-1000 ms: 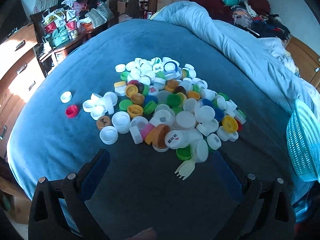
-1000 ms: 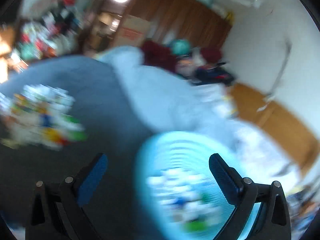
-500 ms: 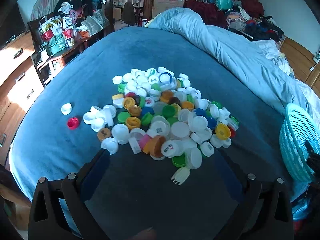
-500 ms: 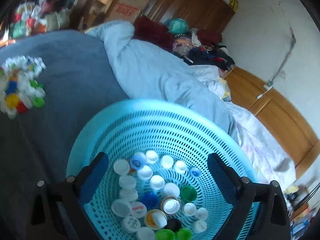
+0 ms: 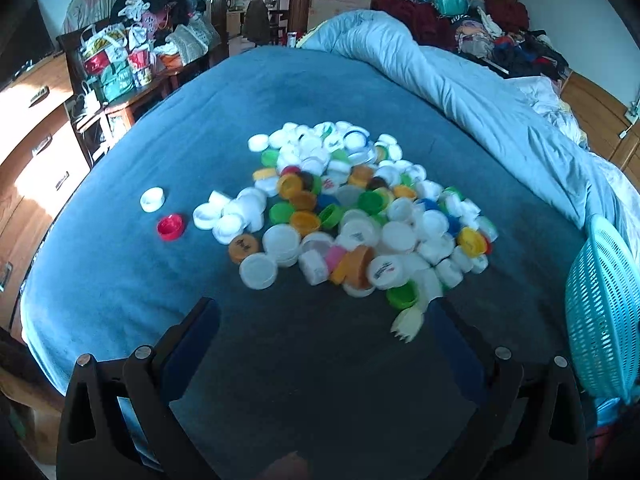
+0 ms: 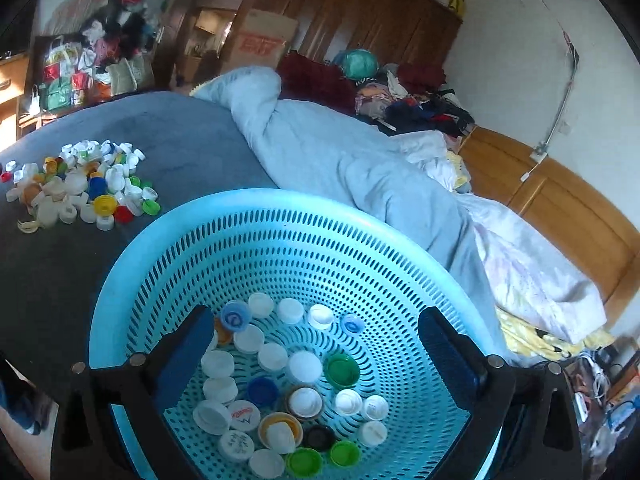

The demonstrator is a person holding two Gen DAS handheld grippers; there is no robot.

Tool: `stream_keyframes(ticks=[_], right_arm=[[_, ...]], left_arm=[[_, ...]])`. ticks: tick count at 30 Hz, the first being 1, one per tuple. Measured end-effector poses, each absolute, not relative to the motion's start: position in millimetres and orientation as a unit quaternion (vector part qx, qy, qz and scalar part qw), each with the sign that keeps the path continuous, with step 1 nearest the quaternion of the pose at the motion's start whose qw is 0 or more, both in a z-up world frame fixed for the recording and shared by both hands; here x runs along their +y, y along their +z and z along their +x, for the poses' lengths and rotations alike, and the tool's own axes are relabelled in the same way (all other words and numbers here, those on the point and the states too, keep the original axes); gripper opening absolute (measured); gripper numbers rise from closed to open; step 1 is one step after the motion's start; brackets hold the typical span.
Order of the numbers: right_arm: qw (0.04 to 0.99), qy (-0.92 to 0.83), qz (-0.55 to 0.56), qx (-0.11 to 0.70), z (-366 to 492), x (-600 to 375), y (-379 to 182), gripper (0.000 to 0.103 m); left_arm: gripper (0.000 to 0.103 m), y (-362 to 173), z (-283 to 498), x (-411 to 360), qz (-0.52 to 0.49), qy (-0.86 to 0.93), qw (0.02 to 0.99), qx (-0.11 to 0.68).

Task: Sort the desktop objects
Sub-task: 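Move both open grippers back toward the cap pile, then grasp a white cap with the left gripper while the right gripper grasps a red cap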

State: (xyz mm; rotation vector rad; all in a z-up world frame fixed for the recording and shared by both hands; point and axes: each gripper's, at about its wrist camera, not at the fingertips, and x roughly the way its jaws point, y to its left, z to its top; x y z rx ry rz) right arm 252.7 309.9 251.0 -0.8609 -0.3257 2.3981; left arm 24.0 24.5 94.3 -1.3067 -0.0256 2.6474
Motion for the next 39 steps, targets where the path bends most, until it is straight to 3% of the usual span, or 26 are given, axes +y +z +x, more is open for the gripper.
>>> stream_keyframes(ticks=[5, 11, 16, 18, 24, 25, 27, 31, 32, 33, 35, 37, 39], right_arm=[[0.317, 0.88, -0.286, -0.207, 261.8, 268.6, 280.9, 0.103], [0.263, 0.919, -0.215, -0.198, 247.4, 212.2, 311.7, 0.103], [0.159, 0.943, -0.266, -0.118, 195.8, 184.0, 294.4, 0.103], [0.132, 0.948, -0.271, -0.105, 178.1, 171.3, 289.1, 0.103], [0.042, 0.952, -0.292, -0.08, 122.2, 130.2, 268.4, 0.103], [0.027, 0.952, -0.294, -0.076, 112.3, 124.2, 265.2, 0.103], [-0.003, 0.952, -0.297, -0.071, 95.4, 111.7, 257.8, 0.103], [-0.08, 0.944, -0.308, -0.082, 55.0, 75.0, 242.8, 0.102], [-0.098, 0.943, -0.307, -0.083, 44.9, 64.3, 239.4, 0.099], [-0.117, 0.94, -0.309, -0.084, 34.6, 54.4, 235.0, 0.095], [-0.169, 0.926, -0.326, -0.085, 5.4, 28.0, 220.2, 0.073], [-0.217, 0.91, -0.345, -0.078, -31.6, -2.2, 199.9, 0.064], [-0.234, 0.902, -0.353, -0.082, -55.0, -24.9, 186.6, 0.064]], left_arm=[[0.101, 83.8, 16.2, -16.5, -0.445, 0.891, 0.085, -0.027], [0.097, 70.1, -9.5, -76.0, -0.442, 0.895, 0.047, -0.019], [0.077, 62.5, -54.6, -128.8, -0.429, 0.902, 0.01, -0.06], [0.063, 55.9, -75.9, -140.8, -0.431, 0.9, 0.006, -0.072], [0.06, 28.7, -125.2, -146.8, -0.443, 0.895, 0.006, -0.054], [0.054, 22.6, -131.1, -149.3, -0.448, 0.892, 0.007, -0.058], [0.031, 11.1, -139.6, -150.6, -0.464, 0.883, 0.024, -0.064], [0.02, 5.6, -140.3, -146.2, -0.461, 0.886, 0.027, -0.046], [0.007, 8.5, -137.8, -149.4, -0.456, 0.888, 0.028, -0.052], [0.007, 12.5, -134.3, -155.4, -0.451, 0.889, 0.034, -0.072], [0.007, 20.5, -127.3, -166.1, -0.436, 0.895, 0.025, -0.095], [0.007, 27.7, -118.0, -179.0, -0.424, 0.898, 0.019, -0.115], [0.007, 33.2, -106.6, -194.7, -0.416, 0.898, 0.018, -0.14]])
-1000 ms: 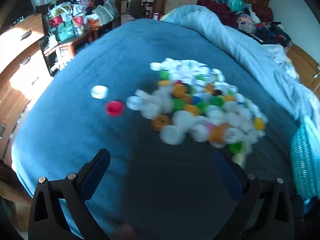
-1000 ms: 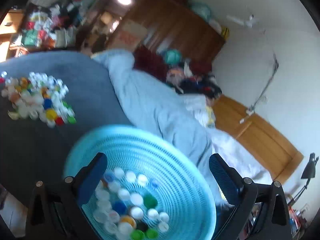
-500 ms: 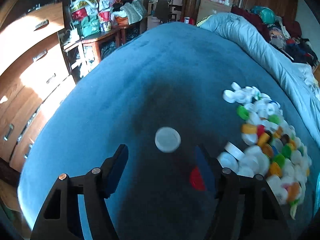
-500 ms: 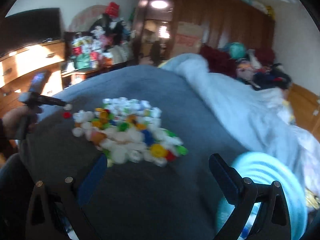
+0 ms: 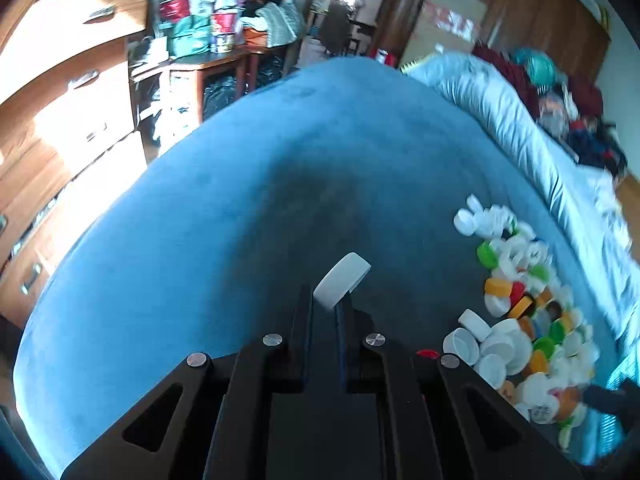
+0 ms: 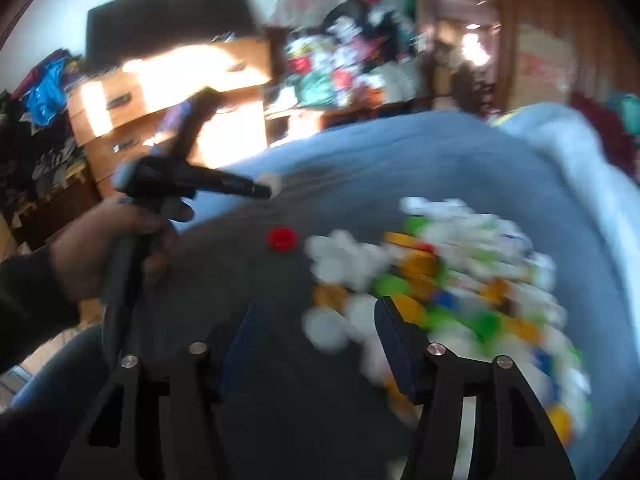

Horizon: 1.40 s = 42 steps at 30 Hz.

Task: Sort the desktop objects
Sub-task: 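Grasp a white cap with the left gripper while the right gripper grasps a red cap, then carry both caps over the blue basket and open both grippers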

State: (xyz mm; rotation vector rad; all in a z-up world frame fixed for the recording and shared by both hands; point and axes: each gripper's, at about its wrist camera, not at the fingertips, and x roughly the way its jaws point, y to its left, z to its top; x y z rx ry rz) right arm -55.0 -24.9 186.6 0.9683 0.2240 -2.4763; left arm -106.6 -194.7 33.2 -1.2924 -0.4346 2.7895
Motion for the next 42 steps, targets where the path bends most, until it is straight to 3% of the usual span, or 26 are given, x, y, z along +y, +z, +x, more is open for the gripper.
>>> stream_keyframes(ticks=[9, 10, 11, 12, 19, 24, 42], right_arm=[[0.241, -0.884, 0.383, 0.114, -139.6, -106.7, 141.6, 0.064], [0.237, -0.879, 0.398, 0.114, -145.2, -108.3, 135.5, 0.056], [0.236, -0.874, 0.411, 0.109, -148.6, -107.2, 132.4, 0.035], [0.236, -0.873, 0.416, 0.096, -149.0, -103.6, 131.7, 0.032], [0.174, -0.898, 0.399, 0.059, -113.3, -64.4, 182.7, 0.032], [0.106, -0.916, 0.385, 0.036, -61.2, -13.1, 235.3, 0.032], [-0.091, -0.935, 0.343, -0.003, 91.6, 153.5, 321.7, 0.032]], left_arm=[[0.007, 35.0, -85.3, -236.3, -0.407, 0.889, 0.018, -0.21], [0.007, 34.3, -84.2, -237.0, -0.407, 0.888, 0.018, -0.214], [0.007, 33.8, -83.0, -237.4, -0.409, 0.887, 0.019, -0.216], [0.007, 33.3, -81.8, -237.1, -0.41, 0.885, 0.021, -0.218], [0.007, 50.5, -60.1, -196.7, -0.413, 0.887, 0.055, -0.199], [0.007, 79.5, -36.9, -126.9, -0.408, 0.887, 0.119, -0.181], [0.007, 173.3, 26.7, 109.3, -0.397, 0.868, 0.288, -0.076]])
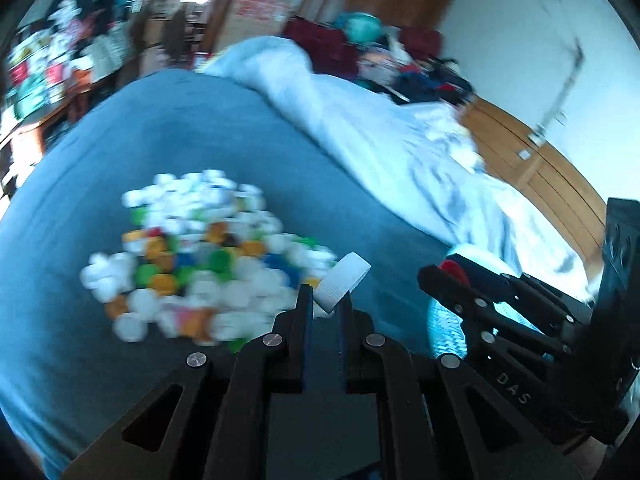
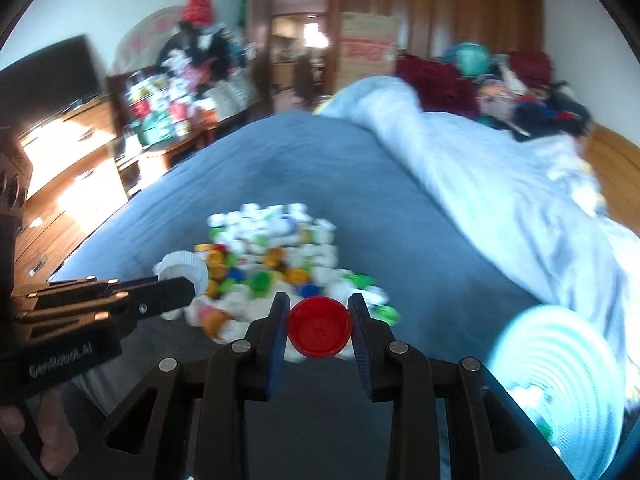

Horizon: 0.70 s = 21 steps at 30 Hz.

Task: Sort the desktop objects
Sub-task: 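Carry both caps over the blue basket and open both grippers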

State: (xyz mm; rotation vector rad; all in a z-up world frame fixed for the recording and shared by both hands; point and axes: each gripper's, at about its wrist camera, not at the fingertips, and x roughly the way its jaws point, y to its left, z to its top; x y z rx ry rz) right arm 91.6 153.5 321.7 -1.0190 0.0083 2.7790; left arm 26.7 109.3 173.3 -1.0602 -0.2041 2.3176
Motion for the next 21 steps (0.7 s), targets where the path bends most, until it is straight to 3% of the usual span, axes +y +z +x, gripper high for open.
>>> stream_keyframes(ticks=[21], right_arm=[[0.275, 0.894, -0.343, 0.087, 218.9, 322.2, 337.0, 0.032]], left_arm=[[0.007, 207.5, 69.4, 339.1, -0.438, 0.783, 0.44, 0.022]])
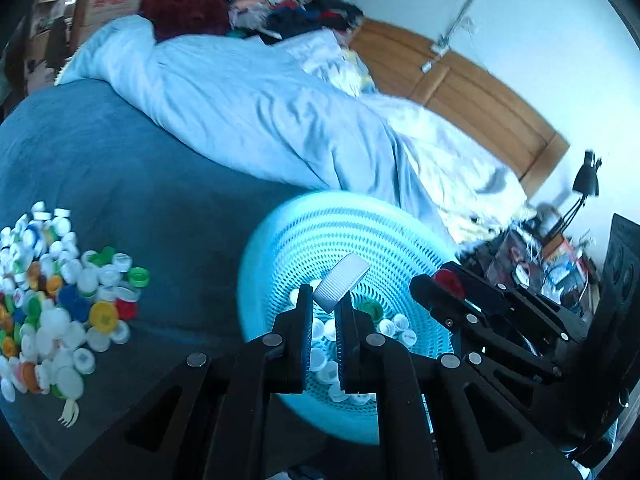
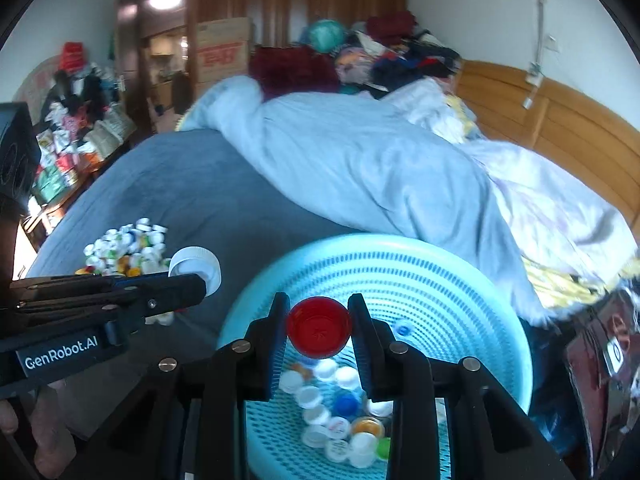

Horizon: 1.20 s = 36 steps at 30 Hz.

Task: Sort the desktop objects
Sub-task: 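Carry both caps over the blue basket and open both grippers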

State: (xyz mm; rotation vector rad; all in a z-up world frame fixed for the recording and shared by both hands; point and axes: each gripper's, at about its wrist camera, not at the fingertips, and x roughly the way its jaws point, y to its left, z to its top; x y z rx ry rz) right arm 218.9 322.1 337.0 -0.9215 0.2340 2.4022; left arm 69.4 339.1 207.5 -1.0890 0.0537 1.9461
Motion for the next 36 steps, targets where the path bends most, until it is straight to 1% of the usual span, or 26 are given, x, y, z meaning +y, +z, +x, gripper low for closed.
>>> stream_keyframes(ticks=[6, 10, 29, 30, 31, 32, 33, 34, 35, 36], right_arm=[[0.296, 0.883, -0.347, 0.109, 236.5, 344.0, 326.9, 0.033], [0.295, 0.883, -0.346, 0.113, 239.9, 346.7, 325.3, 0.033], [0.298, 0.883, -0.344, 0.114, 243.4, 350.3, 323.3, 0.033], [0.298, 0.883, -0.343, 0.113, 243.4, 350.4, 323.6, 0.036], [0.302, 0.883, -0.341, 0.111, 243.8, 350.4, 324.1, 0.05], [0.318, 0.879, -0.339, 0.106, 245.0, 351.4, 324.7, 0.058], [0.322, 0.878, -0.338, 0.106, 246.3, 352.7, 324.7, 0.06], [0.323, 0.878, -0.335, 0.11, 247.6, 354.6, 325.3, 0.063], [0.325, 0.878, -0.332, 0.115, 249.5, 356.8, 325.8, 0.068], [0.326, 0.878, -0.331, 0.115, 250.0, 357.2, 326.5, 0.07]], left_arm=[[0.007, 206.7, 85.7, 370.8, -0.431, 0.786, 0.44, 0.062], [0.007, 202.0, 89.9, 380.2, -0.433, 0.782, 0.442, 0.074], [0.008, 199.5, 90.7, 388.3, -0.432, 0.784, 0.436, 0.097], [0.009, 200.4, 90.9, 387.8, -0.427, 0.789, 0.43, 0.099], [0.012, 200.6, 90.4, 387.7, -0.424, 0.794, 0.422, 0.102], [0.018, 200.3, 89.5, 387.4, -0.423, 0.799, 0.413, 0.106], [0.026, 200.0, 86.9, 385.8, -0.423, 0.804, 0.406, 0.104], [0.031, 199.7, 85.1, 383.4, -0.423, 0.806, 0.402, 0.101], [0.037, 199.3, 83.2, 381.6, -0.422, 0.808, 0.399, 0.099], [0.039, 199.2, 81.9, 380.2, -0.42, 0.811, 0.395, 0.099]])
